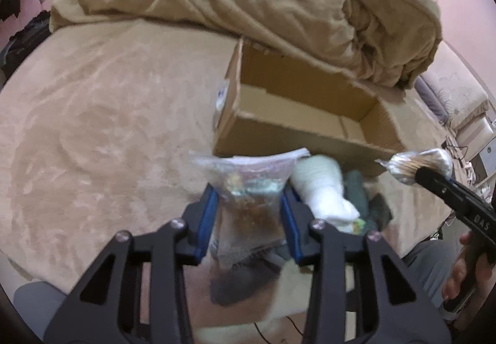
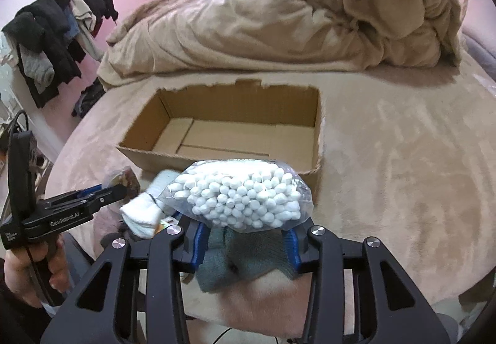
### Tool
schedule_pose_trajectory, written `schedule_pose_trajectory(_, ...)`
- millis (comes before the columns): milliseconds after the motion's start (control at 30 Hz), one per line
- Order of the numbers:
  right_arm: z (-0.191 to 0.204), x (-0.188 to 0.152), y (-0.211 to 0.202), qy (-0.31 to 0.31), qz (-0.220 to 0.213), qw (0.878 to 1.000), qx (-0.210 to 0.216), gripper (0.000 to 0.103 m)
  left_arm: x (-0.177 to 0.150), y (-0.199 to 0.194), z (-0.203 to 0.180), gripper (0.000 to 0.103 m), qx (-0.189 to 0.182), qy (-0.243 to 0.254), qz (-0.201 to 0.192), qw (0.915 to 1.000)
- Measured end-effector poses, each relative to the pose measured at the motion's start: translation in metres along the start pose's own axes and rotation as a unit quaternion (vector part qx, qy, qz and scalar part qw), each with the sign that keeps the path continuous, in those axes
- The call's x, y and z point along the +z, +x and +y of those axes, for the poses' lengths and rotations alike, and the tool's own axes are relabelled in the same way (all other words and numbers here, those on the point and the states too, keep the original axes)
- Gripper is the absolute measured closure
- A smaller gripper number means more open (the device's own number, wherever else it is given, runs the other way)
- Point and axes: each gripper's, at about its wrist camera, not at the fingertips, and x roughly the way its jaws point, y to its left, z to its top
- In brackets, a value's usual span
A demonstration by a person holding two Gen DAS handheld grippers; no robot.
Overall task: Organize objects
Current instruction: 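Grasp the bag of white cotton balls with the right gripper while the left grasps the clear brown-item bag, then lower both bags into the cardboard box and open both grippers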
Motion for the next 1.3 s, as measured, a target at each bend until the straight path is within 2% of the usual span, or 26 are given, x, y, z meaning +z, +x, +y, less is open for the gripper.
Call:
schedule_pose_trajectory(333, 0.009, 0.023, -0.070, -0.005, -0.055, 0.998, -0.004, 0.060, 0.031, -0.082, -0.030, 0.063, -0.029, 0.022, -0.088, 0.9955)
schedule_pose_trajectory(467, 0.012, 0.040, -0.085, -0.012, -0.078, 0.997, -0.005, 0.060, 0.057, -0.094, -0.052, 0.063, -0.049, 0.047, -0.113, 0.9913)
schedule_pose_trajectory(600, 0.010, 0.060, -0.083, -0.023, -0.087, 0.996, -0.005, 0.060, 0.090, -0.089, -0.072, 0.063, -0.070, 0.069, -0.120, 0.9878)
schedule_pose_trajectory(700, 0.008, 0.078, -0.072, -0.041, -0.094, 0.995, -0.013, 0.060, 0.113, -0.069, -0.084, 0.063, -0.057, 0.088, -0.123, 0.9869)
schedule_pose_trajectory(900, -0.006, 0.099, -0.031, -0.046, -0.088, 0.995, -0.013, 0.060, 0.136, -0.001, -0.093, 0.063, -0.054, 0.089, -0.085, 0.9909)
schedule_pose_trajectory(1167, -0.025, 0.098, 0.045, -0.037, -0.048, 0.998, -0.009, 0.060, 0.121, 0.109, -0.089, 0.063, -0.058, 0.076, 0.006, 0.9954)
schedule_pose_trajectory(1300, -0.031, 0.088, 0.069, -0.030, -0.027, 0.999, -0.008, 0.060, 0.105, 0.140, -0.085, 0.063, -0.061, 0.069, 0.052, 0.9944)
